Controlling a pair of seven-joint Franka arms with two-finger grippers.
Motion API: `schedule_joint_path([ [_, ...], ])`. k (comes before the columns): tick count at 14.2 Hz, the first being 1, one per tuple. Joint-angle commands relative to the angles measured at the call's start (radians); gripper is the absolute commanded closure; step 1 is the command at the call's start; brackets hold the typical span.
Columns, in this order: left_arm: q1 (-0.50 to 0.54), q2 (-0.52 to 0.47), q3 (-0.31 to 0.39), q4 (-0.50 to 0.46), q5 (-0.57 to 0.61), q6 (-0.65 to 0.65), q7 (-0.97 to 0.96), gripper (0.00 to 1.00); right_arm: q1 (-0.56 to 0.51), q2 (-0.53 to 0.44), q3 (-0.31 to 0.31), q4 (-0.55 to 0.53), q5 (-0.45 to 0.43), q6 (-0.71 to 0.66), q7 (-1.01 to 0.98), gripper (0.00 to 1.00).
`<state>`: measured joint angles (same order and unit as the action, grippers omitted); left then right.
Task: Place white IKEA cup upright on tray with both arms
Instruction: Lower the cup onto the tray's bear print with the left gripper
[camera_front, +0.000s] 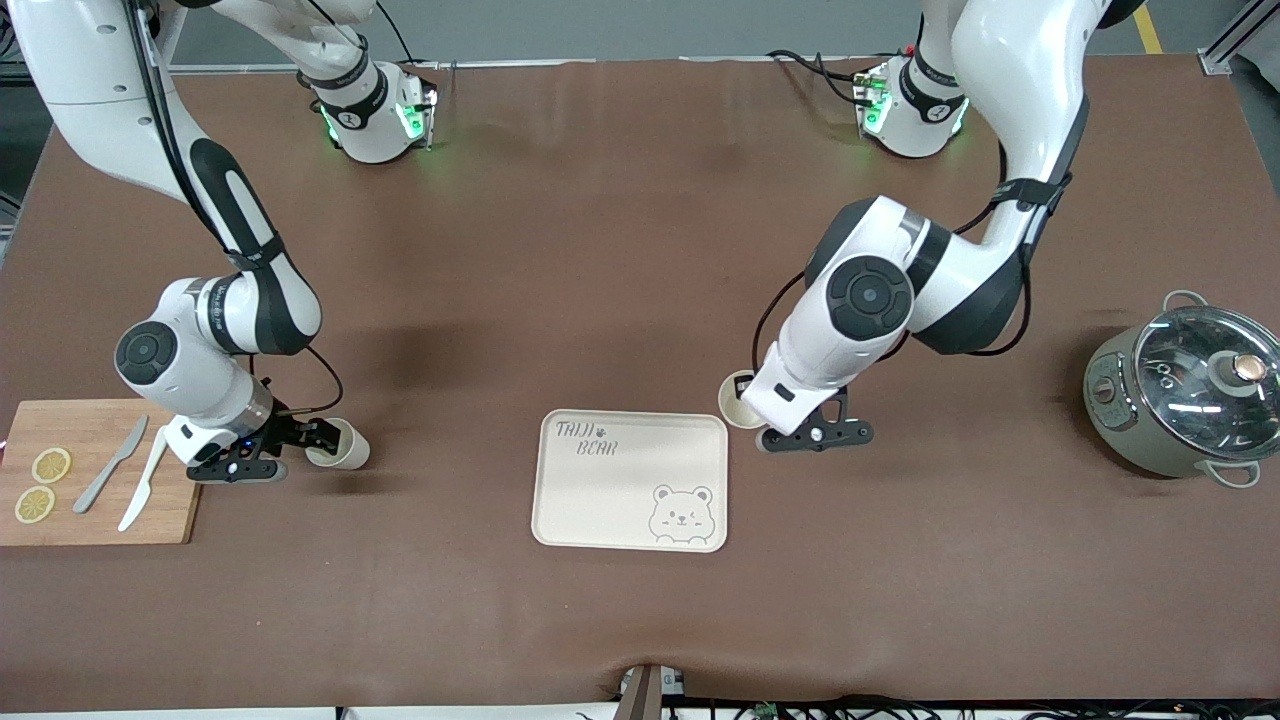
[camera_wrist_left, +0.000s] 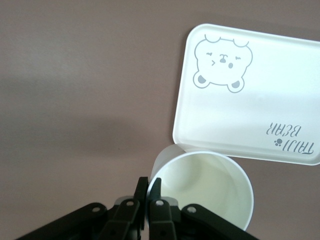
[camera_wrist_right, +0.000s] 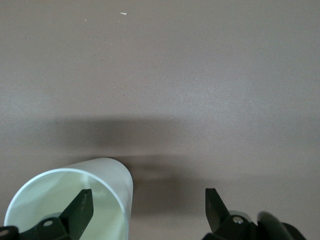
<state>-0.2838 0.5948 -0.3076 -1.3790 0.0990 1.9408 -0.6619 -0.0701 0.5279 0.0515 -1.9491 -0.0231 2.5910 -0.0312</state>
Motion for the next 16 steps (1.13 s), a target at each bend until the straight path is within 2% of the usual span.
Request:
schedule_joint_path([
  [1,-0.026,0.048,0.008,0.067,0.025,-0.017,-0.031,1.00,-0.002,-0.009,0.004,-0.016,-0.009,0.014,-0.007,0.22],
  [3,-0.072,0.082,0.042,0.075,0.041,0.036,-0.077,1.00,-0.002,-0.009,0.004,-0.016,-0.009,0.012,-0.007,0.42],
  [6,-0.228,0.143,0.186,0.145,0.036,0.070,-0.116,1.00,-0.002,-0.009,0.004,-0.014,-0.009,0.011,-0.007,0.56],
  [7,-0.254,0.164,0.212,0.164,0.033,0.075,-0.128,1.00,-0.002,-0.009,0.004,-0.014,-0.009,0.011,-0.007,0.62],
  [12,-0.259,0.227,0.214,0.204,0.031,0.150,-0.136,1.00,0.001,-0.011,0.005,-0.014,-0.009,0.008,-0.006,0.82],
  [14,-0.259,0.260,0.212,0.233,0.030,0.171,-0.136,1.00,0.000,-0.011,0.005,-0.013,-0.009,0.006,-0.006,0.92],
  [16,-0.259,0.279,0.212,0.235,0.021,0.220,-0.136,1.00,0.001,-0.011,0.005,-0.013,-0.009,0.004,-0.006,0.98],
])
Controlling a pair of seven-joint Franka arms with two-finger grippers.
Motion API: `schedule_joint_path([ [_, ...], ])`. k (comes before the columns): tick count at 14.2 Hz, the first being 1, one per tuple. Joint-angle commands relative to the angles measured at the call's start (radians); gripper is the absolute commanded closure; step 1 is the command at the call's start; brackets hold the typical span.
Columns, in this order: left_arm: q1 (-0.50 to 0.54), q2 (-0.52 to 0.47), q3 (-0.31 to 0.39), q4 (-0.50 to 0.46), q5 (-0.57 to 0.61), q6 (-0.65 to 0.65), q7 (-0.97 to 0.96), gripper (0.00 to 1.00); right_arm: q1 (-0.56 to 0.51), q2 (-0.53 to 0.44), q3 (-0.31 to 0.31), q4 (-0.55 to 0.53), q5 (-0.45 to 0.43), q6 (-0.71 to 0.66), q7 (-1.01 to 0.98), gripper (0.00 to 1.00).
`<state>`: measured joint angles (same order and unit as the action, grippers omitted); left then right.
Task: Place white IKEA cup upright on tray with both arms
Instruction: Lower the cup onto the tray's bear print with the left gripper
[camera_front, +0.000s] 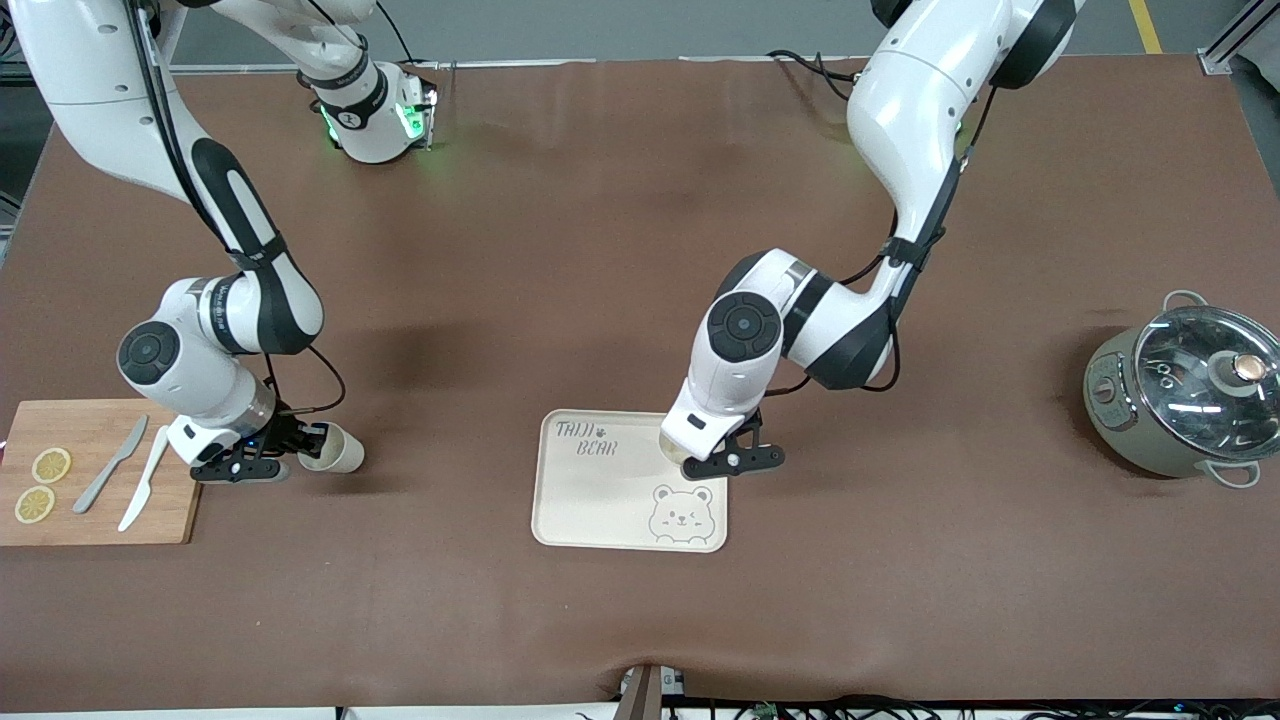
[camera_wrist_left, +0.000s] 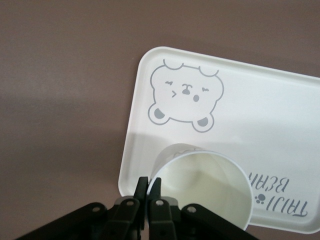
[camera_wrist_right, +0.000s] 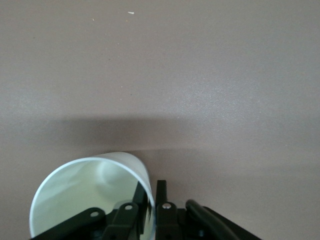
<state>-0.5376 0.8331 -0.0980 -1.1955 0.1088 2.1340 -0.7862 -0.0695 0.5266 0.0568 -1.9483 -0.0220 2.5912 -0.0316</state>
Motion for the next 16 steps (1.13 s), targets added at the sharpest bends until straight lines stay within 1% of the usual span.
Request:
schedule_joint_path([
  [1,-0.004,0.052,0.004,0.051,-0.001,0.059,-0.013,1.00,0.005,-0.010,0.000,-0.014,-0.010,0.003,-0.005,0.99],
  [2,-0.004,0.057,0.004,0.051,-0.004,0.076,-0.013,1.00,0.010,-0.010,0.000,-0.012,-0.010,0.003,-0.005,1.00],
  [8,-0.005,0.075,0.008,0.050,-0.004,0.116,-0.030,1.00,0.010,-0.025,0.005,-0.006,-0.004,-0.014,0.002,1.00],
  [10,-0.007,0.087,0.008,0.048,-0.004,0.148,-0.044,1.00,0.011,-0.030,0.009,0.028,0.005,-0.089,0.019,1.00],
  [14,-0.007,0.103,0.008,0.047,-0.004,0.167,-0.045,1.00,0.008,-0.054,0.035,0.152,0.013,-0.296,0.097,1.00],
  [16,-0.007,0.112,0.008,0.045,-0.004,0.167,-0.044,1.00,0.011,-0.056,0.052,0.213,0.071,-0.367,0.136,1.00],
])
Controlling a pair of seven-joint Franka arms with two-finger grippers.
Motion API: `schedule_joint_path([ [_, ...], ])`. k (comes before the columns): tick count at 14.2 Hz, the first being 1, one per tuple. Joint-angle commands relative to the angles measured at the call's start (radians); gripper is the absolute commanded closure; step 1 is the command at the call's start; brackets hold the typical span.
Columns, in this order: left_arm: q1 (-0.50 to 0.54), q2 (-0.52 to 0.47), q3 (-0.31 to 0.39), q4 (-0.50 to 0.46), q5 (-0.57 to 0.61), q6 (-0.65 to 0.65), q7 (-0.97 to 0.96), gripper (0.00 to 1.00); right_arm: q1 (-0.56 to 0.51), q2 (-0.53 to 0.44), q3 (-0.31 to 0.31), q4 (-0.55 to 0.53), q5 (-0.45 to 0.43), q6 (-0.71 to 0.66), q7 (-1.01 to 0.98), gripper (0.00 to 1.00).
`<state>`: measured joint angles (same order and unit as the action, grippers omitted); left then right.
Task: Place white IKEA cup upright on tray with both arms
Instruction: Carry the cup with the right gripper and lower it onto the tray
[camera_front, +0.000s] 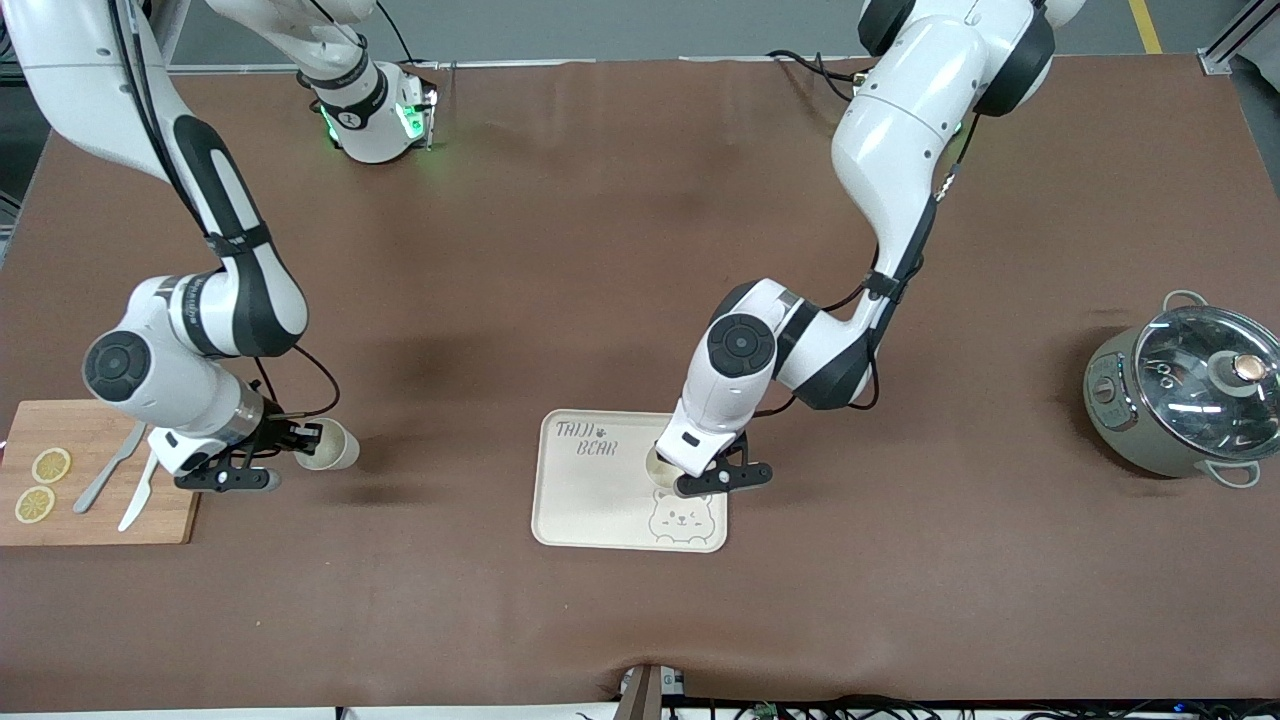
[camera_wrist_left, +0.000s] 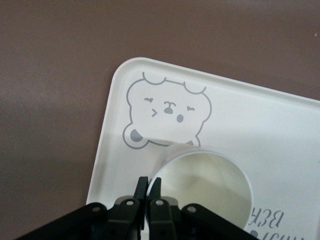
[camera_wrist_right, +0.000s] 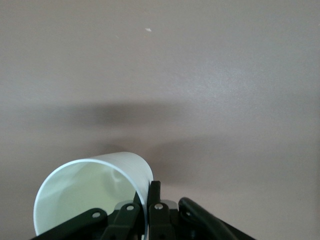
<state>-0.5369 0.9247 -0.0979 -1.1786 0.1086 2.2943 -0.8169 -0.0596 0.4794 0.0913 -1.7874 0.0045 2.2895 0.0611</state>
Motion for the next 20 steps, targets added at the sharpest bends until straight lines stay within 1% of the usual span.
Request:
schedule_joint_path([
  [1,-0.008,0.022,0.007,0.027,-0.004,0.007,-0.013,1.00,0.004,-0.007,0.024,0.072,0.086,-0.086,0.055,1.00],
  [3,-0.008,0.026,0.007,0.027,-0.004,0.007,-0.013,1.00,0.033,-0.007,0.024,0.095,0.141,-0.099,0.118,1.00],
  [7,-0.008,0.039,0.007,0.025,-0.004,0.007,-0.011,1.00,0.121,-0.005,0.024,0.140,0.144,-0.099,0.328,1.00],
  [13,0.001,0.028,0.004,0.025,-0.004,0.002,-0.010,1.00,0.245,0.011,0.022,0.189,0.144,-0.085,0.570,1.00],
  [14,0.001,0.028,0.004,0.025,-0.004,0.002,-0.005,0.91,0.267,0.030,0.022,0.209,0.143,-0.084,0.606,1.00],
  [15,0.001,0.028,0.006,0.025,-0.003,0.002,-0.002,0.70,0.290,0.045,0.022,0.229,0.140,-0.082,0.644,1.00],
  [16,-0.002,0.029,0.007,0.025,0.000,0.002,-0.002,0.57,0.317,0.057,0.021,0.243,0.137,-0.082,0.684,1.00],
  [17,-0.005,0.029,0.010,0.025,0.002,0.002,-0.002,0.51,0.336,0.067,0.021,0.255,0.135,-0.082,0.713,1.00],
  [18,-0.006,0.029,0.010,0.025,0.005,0.002,-0.002,0.49,0.348,0.079,0.019,0.273,0.134,-0.081,0.738,1.00],
  [20,-0.003,0.029,0.010,0.025,0.006,0.002,-0.001,0.49,0.368,0.120,0.018,0.322,0.127,-0.081,0.787,1.00],
])
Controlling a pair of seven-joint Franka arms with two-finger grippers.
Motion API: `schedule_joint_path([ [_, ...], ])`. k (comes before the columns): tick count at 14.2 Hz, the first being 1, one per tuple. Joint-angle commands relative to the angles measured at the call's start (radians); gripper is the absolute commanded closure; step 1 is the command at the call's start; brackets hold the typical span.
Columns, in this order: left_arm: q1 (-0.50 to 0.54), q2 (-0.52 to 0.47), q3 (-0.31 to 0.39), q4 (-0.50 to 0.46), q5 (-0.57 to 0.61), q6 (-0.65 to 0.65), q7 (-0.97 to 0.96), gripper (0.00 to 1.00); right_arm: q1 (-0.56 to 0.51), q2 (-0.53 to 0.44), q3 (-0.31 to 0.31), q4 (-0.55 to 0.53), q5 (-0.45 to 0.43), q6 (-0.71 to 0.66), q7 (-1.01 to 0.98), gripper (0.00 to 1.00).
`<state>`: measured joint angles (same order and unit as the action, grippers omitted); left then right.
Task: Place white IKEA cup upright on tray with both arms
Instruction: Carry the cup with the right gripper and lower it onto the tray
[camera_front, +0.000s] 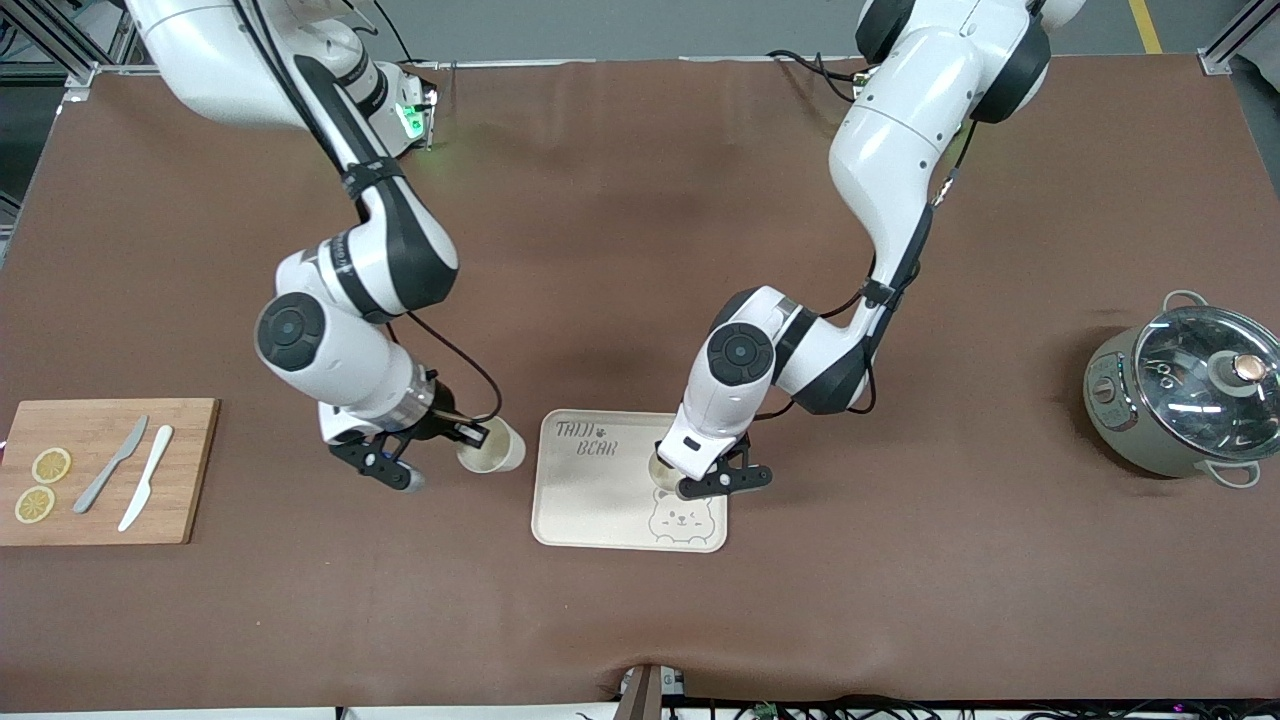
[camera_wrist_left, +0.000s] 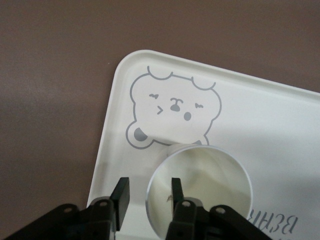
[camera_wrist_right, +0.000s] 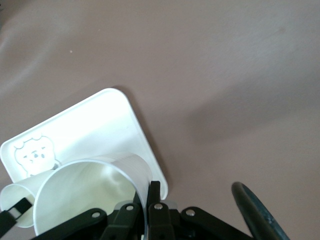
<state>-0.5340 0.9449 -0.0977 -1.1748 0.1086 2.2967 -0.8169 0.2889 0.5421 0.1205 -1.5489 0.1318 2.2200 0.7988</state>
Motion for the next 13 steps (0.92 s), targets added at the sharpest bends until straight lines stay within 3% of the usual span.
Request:
schedule_joint_path([
  [1,-0.006,0.009,0.010,0.021,0.006,0.000,-0.001,0.49,0.035,0.080,-0.015,0.113,-0.001,-0.011,0.063,1.00],
  [10,0.002,0.005,0.007,0.023,0.006,-0.002,0.008,0.51,0.101,0.206,-0.018,0.204,-0.158,0.091,0.214,1.00],
  [13,0.005,-0.001,0.004,0.027,0.005,-0.060,0.034,0.49,0.128,0.242,-0.022,0.205,-0.195,0.145,0.261,1.00],
])
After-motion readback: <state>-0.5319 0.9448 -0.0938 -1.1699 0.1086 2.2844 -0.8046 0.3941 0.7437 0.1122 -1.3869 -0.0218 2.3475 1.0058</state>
